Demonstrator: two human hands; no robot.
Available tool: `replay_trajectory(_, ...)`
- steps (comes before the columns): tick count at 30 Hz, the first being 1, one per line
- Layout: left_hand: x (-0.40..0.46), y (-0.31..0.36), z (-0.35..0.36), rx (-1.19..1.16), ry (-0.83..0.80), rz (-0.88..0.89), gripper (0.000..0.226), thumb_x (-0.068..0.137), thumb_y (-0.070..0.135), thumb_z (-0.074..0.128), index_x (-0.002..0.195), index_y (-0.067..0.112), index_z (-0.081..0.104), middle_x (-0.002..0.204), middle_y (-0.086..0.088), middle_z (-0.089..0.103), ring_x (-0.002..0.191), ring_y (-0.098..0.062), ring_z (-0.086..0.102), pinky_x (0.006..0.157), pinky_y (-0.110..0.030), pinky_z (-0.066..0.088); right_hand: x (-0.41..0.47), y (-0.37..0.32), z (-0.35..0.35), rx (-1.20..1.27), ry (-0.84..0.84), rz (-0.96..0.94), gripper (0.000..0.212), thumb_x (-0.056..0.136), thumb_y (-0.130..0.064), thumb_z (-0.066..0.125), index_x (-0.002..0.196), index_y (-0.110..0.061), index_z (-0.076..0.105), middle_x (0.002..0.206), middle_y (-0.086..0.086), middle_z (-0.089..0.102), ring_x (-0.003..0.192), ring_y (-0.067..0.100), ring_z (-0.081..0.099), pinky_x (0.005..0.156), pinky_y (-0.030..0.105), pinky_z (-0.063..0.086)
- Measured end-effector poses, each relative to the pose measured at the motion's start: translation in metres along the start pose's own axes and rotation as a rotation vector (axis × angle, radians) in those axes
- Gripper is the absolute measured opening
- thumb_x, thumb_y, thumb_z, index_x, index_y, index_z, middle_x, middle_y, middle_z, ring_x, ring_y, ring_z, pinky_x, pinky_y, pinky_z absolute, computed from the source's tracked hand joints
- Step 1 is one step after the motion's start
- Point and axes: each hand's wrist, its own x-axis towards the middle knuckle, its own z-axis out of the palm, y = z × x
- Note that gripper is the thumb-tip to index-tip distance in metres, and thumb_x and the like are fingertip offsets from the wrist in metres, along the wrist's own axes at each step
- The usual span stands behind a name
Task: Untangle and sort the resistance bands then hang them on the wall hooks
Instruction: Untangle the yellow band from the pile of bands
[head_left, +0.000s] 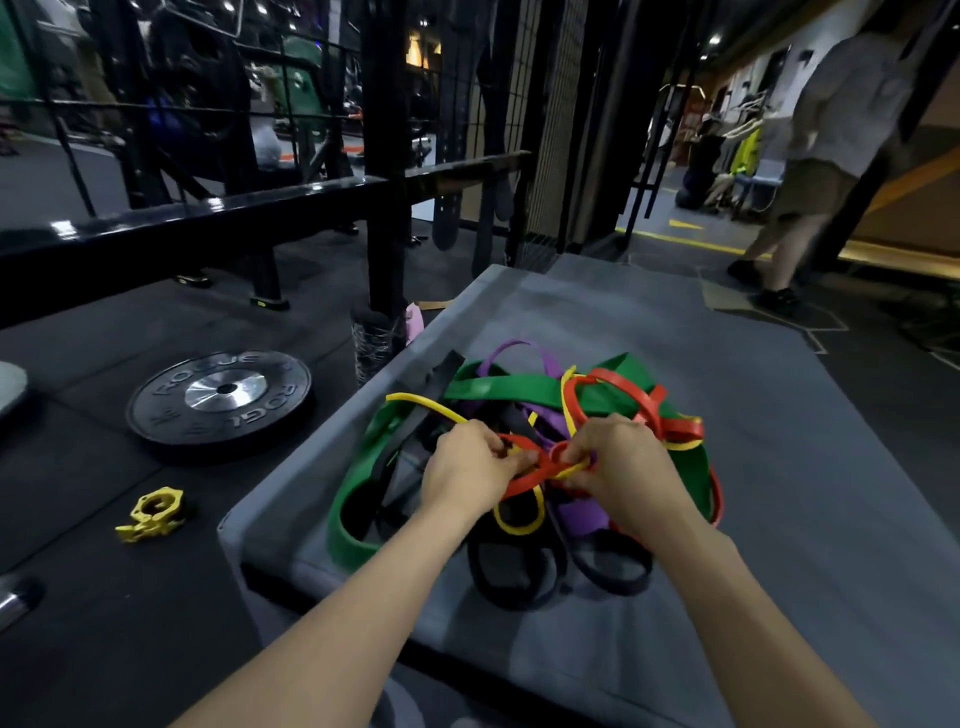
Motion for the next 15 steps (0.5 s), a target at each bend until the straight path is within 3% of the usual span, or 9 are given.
replay_trajectory(3, -0.001, 0.005, 0.001, 0.036, -0.054, -0.053, 0.026, 0.065, 0.04, 0.078, 0.065, 0.027, 0.056, 0.09, 0.001, 0.07, 0.09, -0.02, 0.066, 0.083, -0.035, 0.053, -0.001, 0.002, 0.001, 0.003, -0.015, -0.011, 0.022, 0.067, -0.019, 0.079, 0.089, -0.02, 0.073, 0.099, 0.003, 0.066, 0.095, 0.021, 0.059, 0.082, 0.029, 0.043)
replay_trajectory(8, -0.003, 0.005, -0.013, 0.065, -0.075, -0.029, 0.02, 0.079, 0.028, 0.063, 0.067, 0.019, 0.05, 0.075, -0.003, 0.058, 0.083, -0.029, 0.061, 0.075, -0.037, 0.049, -0.002, 0.003, -0.001, 0.055, -0.022, -0.062, 0.021, 0.07, -0.015, 0.077, 0.091, -0.017, 0.074, 0.1, 0.004, 0.067, 0.1, 0.02, 0.056, 0.086, 0.032, 0.045)
replay_trajectory(10, -0.004, 0.002, -0.017, 0.094, -0.041, 0.01, 0.015, 0.087, 0.027, 0.053, 0.079, 0.017, 0.046, 0.082, -0.004, 0.055, 0.088, -0.031, 0.058, 0.075, -0.039, 0.047, -0.002, 0.001, -0.002, 0.05, -0.022, -0.079, 0.019, 0.072, -0.014, 0.075, 0.091, -0.015, 0.074, 0.1, 0.004, 0.068, 0.101, 0.02, 0.054, 0.085, 0.033, 0.044)
replay_trajectory(13, -0.006, 0.0, -0.021, -0.117, 0.059, 0.033, 0.006, 0.091, 0.02, 0.049, 0.085, 0.017, 0.049, 0.091, -0.008, 0.065, 0.09, -0.03, 0.063, 0.081, -0.043, 0.053, -0.003, 0.004, -0.002, 0.048, -0.002, -0.06, 0.019, 0.073, -0.012, 0.074, 0.092, -0.014, 0.073, 0.102, 0.005, 0.066, 0.1, 0.022, 0.055, 0.083, 0.031, 0.044)
replay_trajectory(15, -0.007, 0.002, -0.026, -0.185, 0.177, 0.052, 0.008, 0.089, 0.019, 0.054, 0.084, 0.016, 0.059, 0.087, -0.006, 0.069, 0.084, -0.025, 0.065, 0.077, -0.036, 0.052, -0.005, 0.006, -0.001, 0.045, 0.005, -0.041, 0.022, 0.073, -0.012, 0.073, 0.095, -0.015, 0.072, 0.104, 0.005, 0.065, 0.101, 0.023, 0.055, 0.083, 0.029, 0.042)
